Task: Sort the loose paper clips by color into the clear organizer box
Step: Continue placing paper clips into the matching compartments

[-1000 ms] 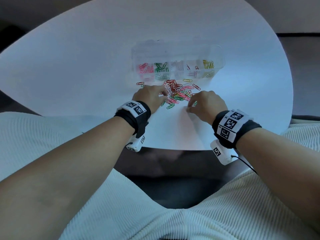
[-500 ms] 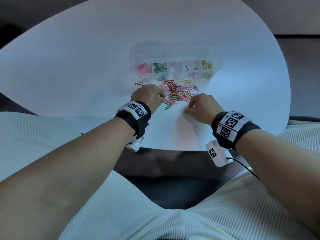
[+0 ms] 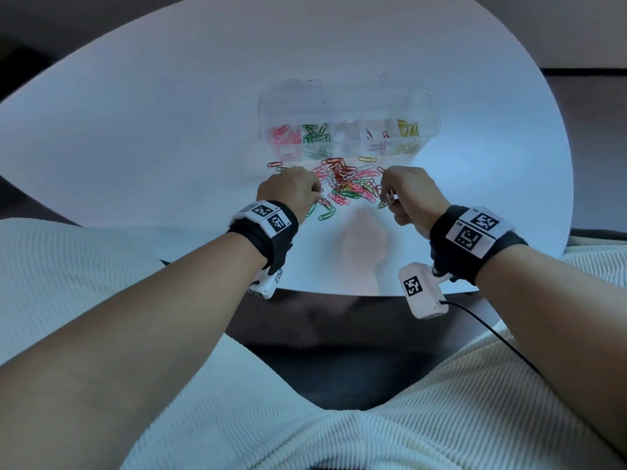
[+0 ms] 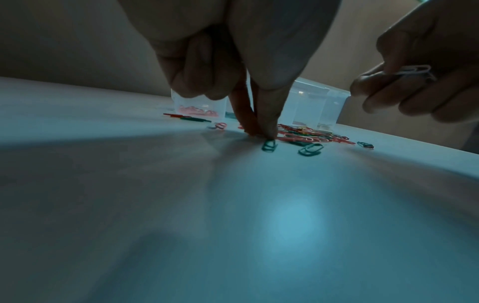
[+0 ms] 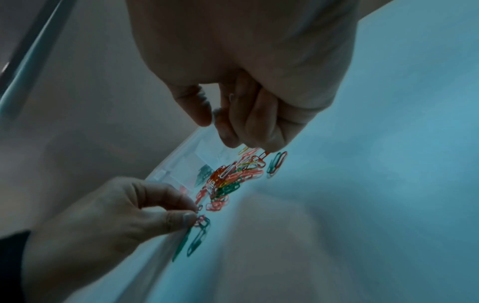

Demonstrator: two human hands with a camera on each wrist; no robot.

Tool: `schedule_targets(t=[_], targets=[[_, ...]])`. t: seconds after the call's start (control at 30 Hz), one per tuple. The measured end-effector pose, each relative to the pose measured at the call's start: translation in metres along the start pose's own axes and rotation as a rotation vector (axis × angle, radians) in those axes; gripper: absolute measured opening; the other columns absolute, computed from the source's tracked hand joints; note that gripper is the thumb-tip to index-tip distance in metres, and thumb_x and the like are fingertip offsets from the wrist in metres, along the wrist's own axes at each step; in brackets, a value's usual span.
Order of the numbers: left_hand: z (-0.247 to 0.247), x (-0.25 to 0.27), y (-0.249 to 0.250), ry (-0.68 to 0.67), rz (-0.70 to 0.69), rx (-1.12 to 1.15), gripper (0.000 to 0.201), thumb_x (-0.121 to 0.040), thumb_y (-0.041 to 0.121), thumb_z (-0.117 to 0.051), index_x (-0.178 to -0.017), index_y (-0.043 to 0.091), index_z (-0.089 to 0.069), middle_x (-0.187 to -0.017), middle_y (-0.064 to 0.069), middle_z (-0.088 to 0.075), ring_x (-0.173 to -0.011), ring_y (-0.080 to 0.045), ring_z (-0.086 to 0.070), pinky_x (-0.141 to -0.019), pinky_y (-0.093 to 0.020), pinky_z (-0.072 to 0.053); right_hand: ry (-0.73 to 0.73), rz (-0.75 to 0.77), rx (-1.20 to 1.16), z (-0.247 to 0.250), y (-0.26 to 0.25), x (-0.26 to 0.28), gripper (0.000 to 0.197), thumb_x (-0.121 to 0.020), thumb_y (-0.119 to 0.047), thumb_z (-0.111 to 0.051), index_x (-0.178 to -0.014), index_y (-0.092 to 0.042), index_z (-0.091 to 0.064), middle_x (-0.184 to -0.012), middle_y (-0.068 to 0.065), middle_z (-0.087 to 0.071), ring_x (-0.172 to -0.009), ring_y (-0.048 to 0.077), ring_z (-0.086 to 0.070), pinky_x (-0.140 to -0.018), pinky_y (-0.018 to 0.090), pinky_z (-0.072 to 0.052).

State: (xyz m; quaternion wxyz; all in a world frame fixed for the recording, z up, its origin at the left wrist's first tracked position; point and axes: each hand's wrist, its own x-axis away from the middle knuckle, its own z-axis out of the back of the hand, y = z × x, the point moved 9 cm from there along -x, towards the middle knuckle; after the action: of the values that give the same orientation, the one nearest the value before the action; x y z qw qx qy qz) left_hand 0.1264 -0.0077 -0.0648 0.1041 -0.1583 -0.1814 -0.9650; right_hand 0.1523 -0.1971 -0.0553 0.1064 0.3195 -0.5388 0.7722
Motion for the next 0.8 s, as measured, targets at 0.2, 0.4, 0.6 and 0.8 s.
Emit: schedule_targets(t=[0.2,0.4,0.6,0.8], targets=[[-0.007,0.0,-0.004,-0.028,0.013,0.04,0.014,-0.094,0.035,-0.056,-0.095,0.023,-0.063,-0.104,0.001,-0.057,-0.09,-0.025,-0.058,-0.074,-0.033,-0.044,-0.089,-0.042,-0.281,-0.005,-0.001,0.001,0.026,-0.07,0.003,-0.03,-0.069,-0.017,-0.014,-0.062,0.007,-0.033,-0.05,0.017,-0.01,-0.045,0.021,-0.012],[0.008,0.001,-0.01,0.025,0.066,0.49,0.009,-0.092,0.019,-0.06,-0.097,0.016,-0.067,-0.092,0.005,-0.061,-0.09,-0.016,-0.058,-0.081,-0.024,-0.044,-0.181,-0.056,-0.455,-0.014,-0.001,0.001,0.024,-0.068,0.007,-0.023,-0.065,-0.016,-0.029,-0.056,0.006,-0.038,-0.045,0.018,-0.031,-0.047,0.023,-0.022],[0.006,0.004,-0.01,-0.057,0.312,1.189,0.027,-0.083,0.001,-0.034,-0.063,0.008,-0.051,-0.06,-0.005,-0.038,-0.04,-0.011,-0.017,-0.041,-0.016,-0.016,-0.128,0.007,-0.214,-0.014,0.001,-0.006,0.015,-0.078,-0.006,-0.042,-0.067,-0.016,-0.045,-0.051,-0.003,-0.028,-0.045,0.014,-0.018,-0.048,0.025,-0.015],[0.008,0.014,-0.004,-0.129,0.471,1.134,0.019,-0.055,-0.002,-0.025,-0.042,0.012,-0.03,-0.034,-0.001,-0.028,-0.027,-0.009,-0.015,-0.044,-0.005,-0.018,0.215,0.245,0.552,0.007,-0.023,-0.018,0.018,-0.088,-0.022,-0.054,-0.092,-0.021,-0.072,-0.083,-0.003,-0.065,-0.063,0.008,-0.059,-0.058,0.019,-0.041]])
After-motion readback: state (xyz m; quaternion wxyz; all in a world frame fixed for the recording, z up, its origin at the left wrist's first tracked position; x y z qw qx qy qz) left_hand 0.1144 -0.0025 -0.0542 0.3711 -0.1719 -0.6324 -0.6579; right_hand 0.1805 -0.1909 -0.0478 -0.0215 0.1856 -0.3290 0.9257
